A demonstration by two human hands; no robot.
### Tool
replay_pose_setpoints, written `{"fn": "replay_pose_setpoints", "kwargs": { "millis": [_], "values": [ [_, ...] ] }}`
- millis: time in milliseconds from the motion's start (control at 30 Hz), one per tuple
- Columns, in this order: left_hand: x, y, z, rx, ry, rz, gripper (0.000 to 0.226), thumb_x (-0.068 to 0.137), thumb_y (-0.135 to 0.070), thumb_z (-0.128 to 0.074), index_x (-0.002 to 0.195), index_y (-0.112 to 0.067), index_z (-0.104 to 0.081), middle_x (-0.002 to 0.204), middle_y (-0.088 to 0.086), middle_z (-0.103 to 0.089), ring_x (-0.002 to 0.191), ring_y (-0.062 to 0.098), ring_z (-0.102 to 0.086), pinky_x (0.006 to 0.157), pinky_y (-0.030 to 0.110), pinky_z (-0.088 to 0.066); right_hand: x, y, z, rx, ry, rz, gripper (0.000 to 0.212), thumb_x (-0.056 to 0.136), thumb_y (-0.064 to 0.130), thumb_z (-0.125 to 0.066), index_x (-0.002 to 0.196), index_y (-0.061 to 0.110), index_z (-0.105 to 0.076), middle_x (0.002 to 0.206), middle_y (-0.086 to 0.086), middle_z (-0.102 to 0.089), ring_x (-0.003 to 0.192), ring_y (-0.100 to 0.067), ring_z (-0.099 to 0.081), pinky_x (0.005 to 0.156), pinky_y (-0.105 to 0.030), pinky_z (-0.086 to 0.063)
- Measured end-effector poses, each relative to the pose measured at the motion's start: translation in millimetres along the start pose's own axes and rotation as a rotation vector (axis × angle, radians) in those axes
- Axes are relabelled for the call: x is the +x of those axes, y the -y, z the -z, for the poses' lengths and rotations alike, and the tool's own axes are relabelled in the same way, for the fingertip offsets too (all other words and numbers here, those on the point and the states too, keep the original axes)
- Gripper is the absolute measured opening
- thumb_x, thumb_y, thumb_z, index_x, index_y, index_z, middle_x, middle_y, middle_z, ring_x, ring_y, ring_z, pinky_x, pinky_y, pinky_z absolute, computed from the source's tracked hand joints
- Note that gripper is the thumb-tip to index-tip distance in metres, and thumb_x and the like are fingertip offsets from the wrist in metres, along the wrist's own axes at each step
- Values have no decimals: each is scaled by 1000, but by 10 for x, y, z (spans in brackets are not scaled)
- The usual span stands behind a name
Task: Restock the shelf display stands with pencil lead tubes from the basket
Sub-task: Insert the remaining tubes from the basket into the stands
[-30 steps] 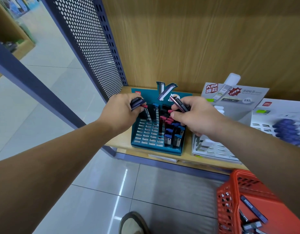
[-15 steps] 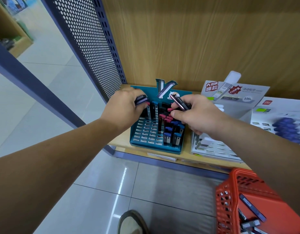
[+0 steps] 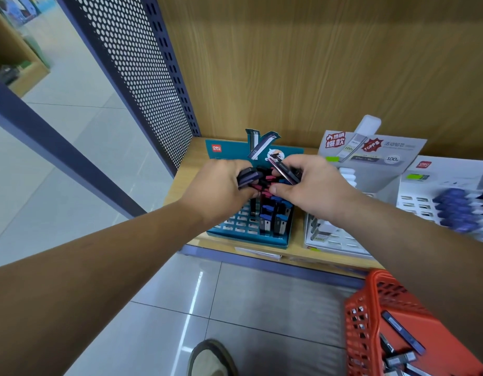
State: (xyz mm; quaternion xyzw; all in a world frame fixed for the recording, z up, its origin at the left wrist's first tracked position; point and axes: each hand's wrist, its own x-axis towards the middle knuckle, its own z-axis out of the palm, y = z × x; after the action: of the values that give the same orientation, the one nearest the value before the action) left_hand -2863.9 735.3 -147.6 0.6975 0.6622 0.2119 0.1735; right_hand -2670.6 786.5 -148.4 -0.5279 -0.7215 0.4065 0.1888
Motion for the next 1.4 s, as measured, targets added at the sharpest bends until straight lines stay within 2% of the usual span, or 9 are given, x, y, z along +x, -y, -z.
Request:
{"fn": "replay_pose_setpoints", "kwargs": {
  "millis": [167, 400, 533, 600, 700, 800, 1167, 1300, 1400],
  "values": [
    [-7, -39, 101, -58, 56, -34, 21, 86, -21, -81, 80, -28, -63, 69, -14, -59, 69, 0, -54, 59, 15, -38, -17, 30, 18, -44, 14, -3, 11, 89, 31, -80, 93, 28, -71, 78, -4, -67, 70, -17, -60, 63, -29, -46],
    [13, -41, 372, -211, -64, 31, 9, 90, -21, -79, 98, -26, -76, 90, -10, -75, 87, 8, -70, 84, 35, -58, -36, 56, 21, -34, 20, -28, 13, 90, 30, -80, 88, 30, -67, 69, 1, -59, 61, -12, -53, 55, -26, -40],
    [-8, 73, 491, -94, -29, 11, 7, 93, -18, -75, 95, -24, -75, 74, -21, -69, 67, -4, -61, 58, 12, -45, -40, 111, 21, -13, -18, -3, 12, 89, 29, -80, 94, 23, -71, 83, -8, -70, 75, -24, -65, 68, -32, -53],
    [-29, 164, 491, -79, -55, 29, 5, 93, -18, -74, 94, -22, -74, 67, -29, -63, 61, -10, -56, 54, 7, -38, -59, 178, 26, 50, -20, 14, 16, 91, 29, -78, 102, 20, -72, 89, -6, -72, 73, -14, -68, 63, -22, -53],
    [-42, 271, 419, -15, -80, 42, 3, 92, -22, -75, 93, -25, -74, 74, -15, -68, 65, -2, -58, 61, 23, -47, -86, 269, -16, 172, 99, -10, 9, 96, 26, -73, 102, 21, -70, 71, -1, -62, 41, -6, -49, 39, -20, -38],
    [-45, 336, 330, 33, -46, 48, 3, 91, -25, -75, 94, -25, -73, 80, -6, -70, 73, 13, -62, 70, 42, -55, -71, 269, -36, 292, 106, -74, 4, 98, 22, -68, 99, 19, -70, 62, -2, -55, 48, -18, -42, 42, -26, -35],
    [16, 406, 393, 170, -38, -26, 15, 93, -18, -72, 80, -17, -66, 67, -4, -58, 62, 16, -50, 56, 33, -39, -47, 233, 72, 384, 55, -151, 6, 97, 21, -71, 100, 16, -71, 65, -4, -54, 51, -18, -43, 42, -27, -36],
    [39, 339, 286, 110, -5, -100, 18, 89, -11, -74, 74, -15, -64, 76, -2, -58, 73, 20, -57, 72, 43, -52, -31, 227, 92, 383, 59, -141, 7, 96, 20, -72, 102, 17, -71, 60, -2, -53, 48, -18, -42, 42, -27, -35],
    [18, 295, 233, -2, -21, 3, 11, 85, -15, -81, 94, -17, -73, 86, -3, -67, 77, 16, -62, 76, 41, -55, -34, 242, 97, 387, 66, -136, 8, 96, 20, -73, 103, 17, -71, 60, -2, -53, 49, -18, -42, 42, -27, -36]
  ]
}}
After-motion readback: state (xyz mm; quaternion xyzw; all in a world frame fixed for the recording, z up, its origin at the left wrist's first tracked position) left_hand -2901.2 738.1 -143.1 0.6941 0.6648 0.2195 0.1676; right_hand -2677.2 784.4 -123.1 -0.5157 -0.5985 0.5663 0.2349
